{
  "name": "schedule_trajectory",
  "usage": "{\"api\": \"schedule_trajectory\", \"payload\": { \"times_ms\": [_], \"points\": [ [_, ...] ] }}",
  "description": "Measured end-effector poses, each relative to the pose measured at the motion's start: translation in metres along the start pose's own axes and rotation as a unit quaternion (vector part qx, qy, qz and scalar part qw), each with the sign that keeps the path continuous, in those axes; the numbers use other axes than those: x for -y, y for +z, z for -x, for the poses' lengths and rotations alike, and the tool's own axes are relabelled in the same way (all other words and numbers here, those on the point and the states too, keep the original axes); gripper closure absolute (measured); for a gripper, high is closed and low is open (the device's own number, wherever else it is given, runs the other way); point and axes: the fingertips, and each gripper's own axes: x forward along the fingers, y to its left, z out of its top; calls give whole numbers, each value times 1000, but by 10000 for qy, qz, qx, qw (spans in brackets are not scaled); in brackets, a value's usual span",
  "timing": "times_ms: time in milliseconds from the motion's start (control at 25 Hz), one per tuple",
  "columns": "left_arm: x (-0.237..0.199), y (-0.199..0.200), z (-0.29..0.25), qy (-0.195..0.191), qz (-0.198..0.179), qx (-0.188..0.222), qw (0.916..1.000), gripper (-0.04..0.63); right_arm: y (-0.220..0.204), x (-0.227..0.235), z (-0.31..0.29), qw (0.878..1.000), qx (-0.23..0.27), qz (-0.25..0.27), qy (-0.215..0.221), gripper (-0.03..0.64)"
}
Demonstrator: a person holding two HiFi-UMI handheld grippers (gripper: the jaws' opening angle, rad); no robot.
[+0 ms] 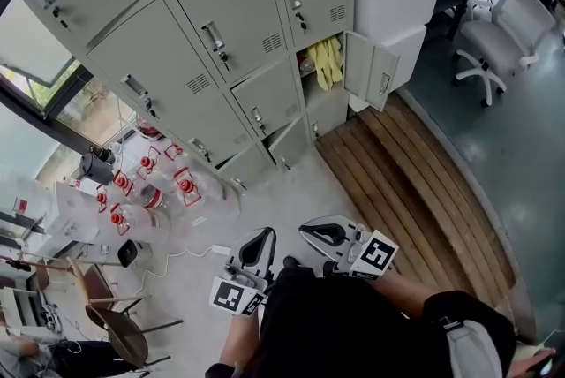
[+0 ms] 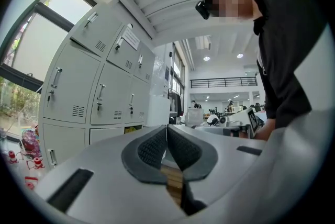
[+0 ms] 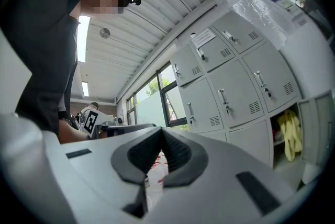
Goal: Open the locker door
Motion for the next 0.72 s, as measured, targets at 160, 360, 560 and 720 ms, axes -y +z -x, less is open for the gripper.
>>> {"api": "schedule_trajectory", "payload": {
  "times_ms": [160,360,560,720],
  "points": [
    [-10,2,-13,32,38,30,10000,578,-1,14,-3,10000,-68,-49,7,606],
    [-32,6,-25,66,52,131,9999,578,2,35,-18,9999,-130,25,21,606],
    [-57,14,-40,77,98,271,9996,578,9,53,-37,9997,-184,119,51,604],
    [-82,25,-51,48,90,387,9992,578,13,72,-57,9996,-242,166,4,606]
  ]
}}
